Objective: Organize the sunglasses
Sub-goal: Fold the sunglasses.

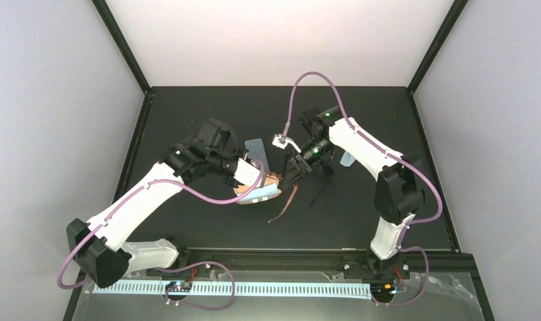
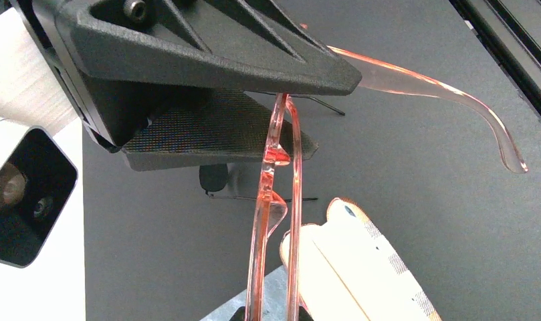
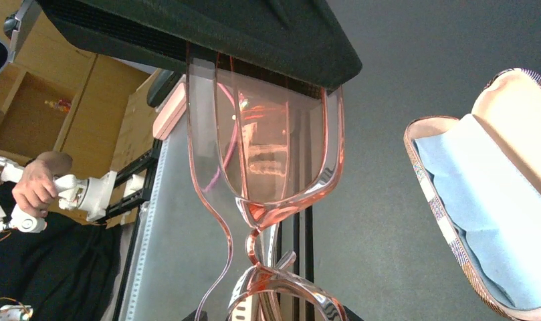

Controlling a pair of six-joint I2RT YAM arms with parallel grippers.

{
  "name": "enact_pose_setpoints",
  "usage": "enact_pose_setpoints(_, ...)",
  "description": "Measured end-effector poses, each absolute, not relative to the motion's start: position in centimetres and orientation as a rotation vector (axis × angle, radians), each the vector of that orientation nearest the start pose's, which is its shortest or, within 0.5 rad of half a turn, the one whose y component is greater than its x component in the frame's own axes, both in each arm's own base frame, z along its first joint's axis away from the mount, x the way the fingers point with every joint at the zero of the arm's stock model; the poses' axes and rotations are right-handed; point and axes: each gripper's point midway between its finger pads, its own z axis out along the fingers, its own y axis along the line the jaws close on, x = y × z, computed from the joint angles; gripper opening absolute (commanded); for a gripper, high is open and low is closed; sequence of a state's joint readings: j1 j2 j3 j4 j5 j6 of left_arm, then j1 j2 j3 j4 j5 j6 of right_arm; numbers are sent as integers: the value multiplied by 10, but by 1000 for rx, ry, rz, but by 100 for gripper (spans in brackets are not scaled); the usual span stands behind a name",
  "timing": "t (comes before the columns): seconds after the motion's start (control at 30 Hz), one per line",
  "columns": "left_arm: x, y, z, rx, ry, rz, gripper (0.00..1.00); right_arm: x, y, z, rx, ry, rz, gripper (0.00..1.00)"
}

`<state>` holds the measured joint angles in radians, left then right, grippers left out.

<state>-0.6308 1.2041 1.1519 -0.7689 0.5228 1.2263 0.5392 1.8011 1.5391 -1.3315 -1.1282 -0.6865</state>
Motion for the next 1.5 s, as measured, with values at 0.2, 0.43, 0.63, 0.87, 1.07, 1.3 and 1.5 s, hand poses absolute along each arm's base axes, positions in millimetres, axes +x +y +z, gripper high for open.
enact_pose_setpoints(0.2,211,-260,240,1960,1172,-317,11,203,302,216,-1478,2156,1645,41)
enact_pose_setpoints(0.43,209,-257,238,1944,1195,-304,8,207,302,216,-1490,2160,1608,56)
enact_pose_setpoints(0.63,208,-254,229,1936,1236,-317,7,213,300,206,-1486,2197,1578,63)
enact_pose_setpoints(0.87,207,-253,220,1926,1274,-330,6,223,294,203,-1451,2220,1563,67)
enact_pose_setpoints(1.07,215,-254,220,1856,1347,-335,5,247,280,216,-1380,2199,1508,67)
enact_pose_setpoints(1.3,238,-261,235,1666,1455,-331,10,290,232,244,-1170,2173,1344,66)
enact_pose_setpoints(1.5,259,-270,232,1546,1606,-386,11,288,213,249,-1108,2179,1209,65)
